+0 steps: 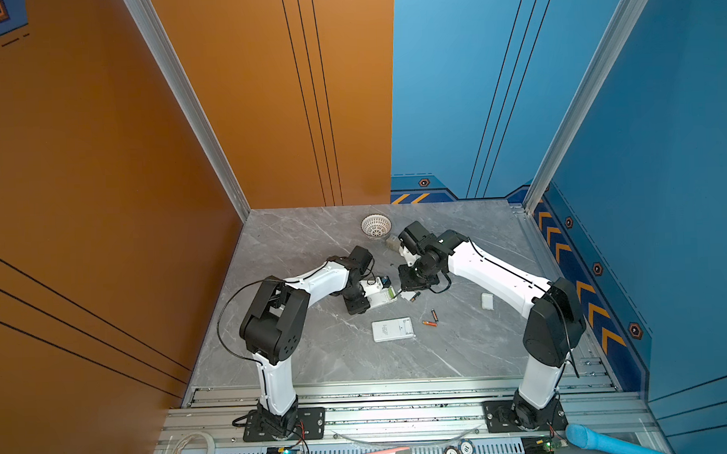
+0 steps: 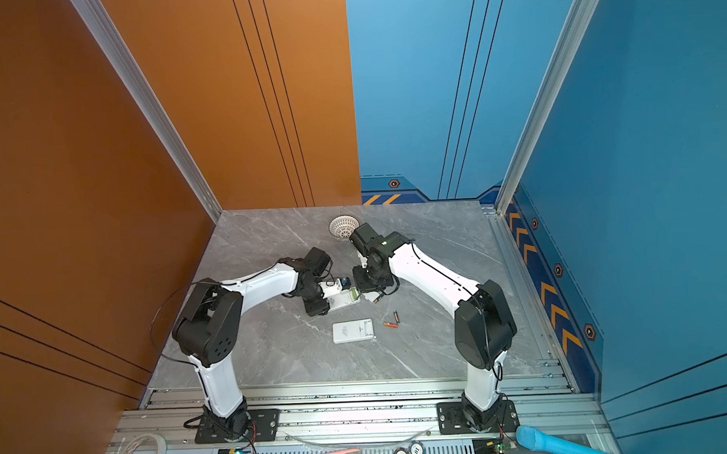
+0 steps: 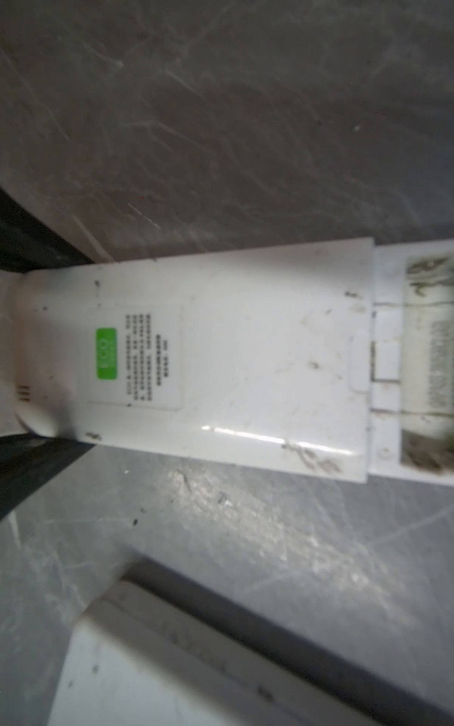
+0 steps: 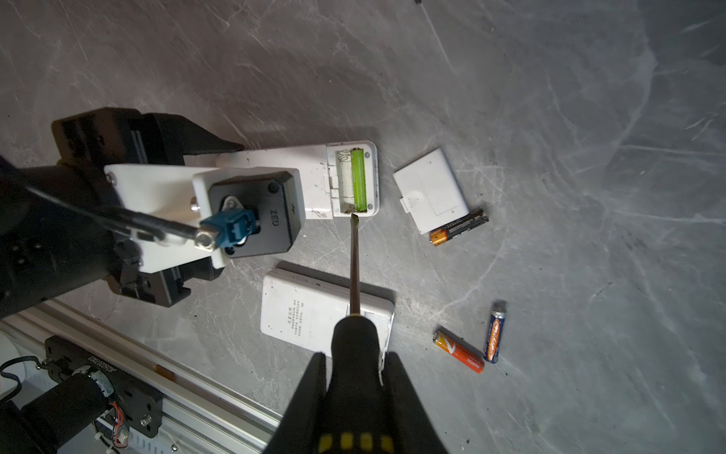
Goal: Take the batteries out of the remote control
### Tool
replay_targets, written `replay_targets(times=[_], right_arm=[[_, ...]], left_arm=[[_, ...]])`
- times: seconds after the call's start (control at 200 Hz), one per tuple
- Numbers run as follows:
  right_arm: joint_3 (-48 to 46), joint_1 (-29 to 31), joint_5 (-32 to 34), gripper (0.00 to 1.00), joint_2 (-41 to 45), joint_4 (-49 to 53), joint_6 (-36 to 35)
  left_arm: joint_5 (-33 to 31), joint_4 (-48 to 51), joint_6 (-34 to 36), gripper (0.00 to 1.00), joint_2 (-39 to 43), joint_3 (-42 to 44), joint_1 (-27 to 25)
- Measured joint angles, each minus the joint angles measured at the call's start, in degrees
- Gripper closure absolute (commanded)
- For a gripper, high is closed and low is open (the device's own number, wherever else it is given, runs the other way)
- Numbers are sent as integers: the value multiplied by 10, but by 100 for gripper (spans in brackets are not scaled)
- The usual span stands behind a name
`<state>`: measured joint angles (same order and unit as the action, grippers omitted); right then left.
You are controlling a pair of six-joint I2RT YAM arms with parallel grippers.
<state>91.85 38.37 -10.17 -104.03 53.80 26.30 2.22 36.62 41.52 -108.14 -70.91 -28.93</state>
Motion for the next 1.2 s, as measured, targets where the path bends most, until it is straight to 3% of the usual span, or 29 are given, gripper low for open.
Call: replay_targets(times=[1.201], right_arm=[[-10,0,13,100,-2,-11,-26]], left_arm=[[11,3,-4,91,-2,-2,0]])
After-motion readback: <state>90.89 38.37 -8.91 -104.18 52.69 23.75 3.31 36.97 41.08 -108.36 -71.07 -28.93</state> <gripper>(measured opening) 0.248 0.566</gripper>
